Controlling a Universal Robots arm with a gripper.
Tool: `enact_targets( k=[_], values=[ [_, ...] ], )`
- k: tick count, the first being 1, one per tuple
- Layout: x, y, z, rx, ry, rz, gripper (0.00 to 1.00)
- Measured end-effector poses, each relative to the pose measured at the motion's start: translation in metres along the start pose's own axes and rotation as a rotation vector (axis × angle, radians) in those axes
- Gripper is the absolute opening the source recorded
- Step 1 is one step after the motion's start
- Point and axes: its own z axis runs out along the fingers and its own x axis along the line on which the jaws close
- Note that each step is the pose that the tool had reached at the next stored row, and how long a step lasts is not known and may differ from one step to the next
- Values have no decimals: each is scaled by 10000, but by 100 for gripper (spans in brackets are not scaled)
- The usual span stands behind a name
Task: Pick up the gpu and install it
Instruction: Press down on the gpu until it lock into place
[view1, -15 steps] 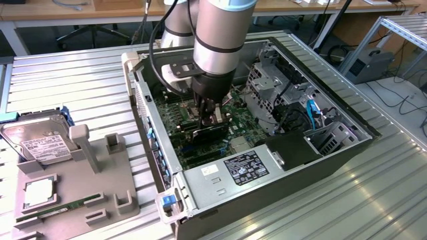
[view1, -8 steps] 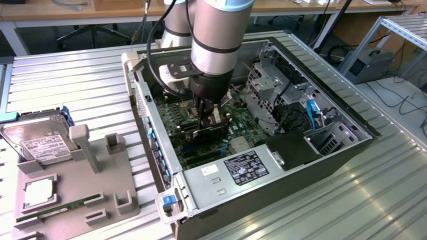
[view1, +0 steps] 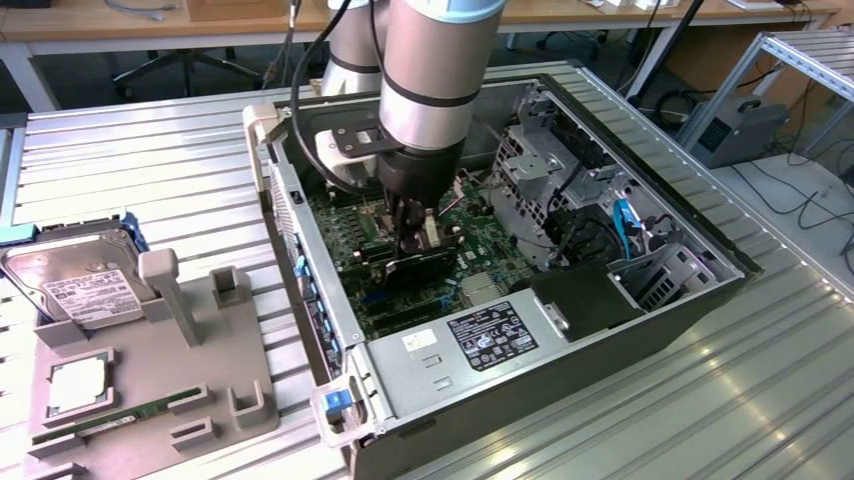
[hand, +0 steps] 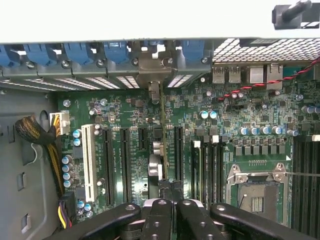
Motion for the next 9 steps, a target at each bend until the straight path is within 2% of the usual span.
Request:
enact_targets(
  k=[9],
  values=[
    [1, 8, 3, 3, -11, 0, 11]
  ],
)
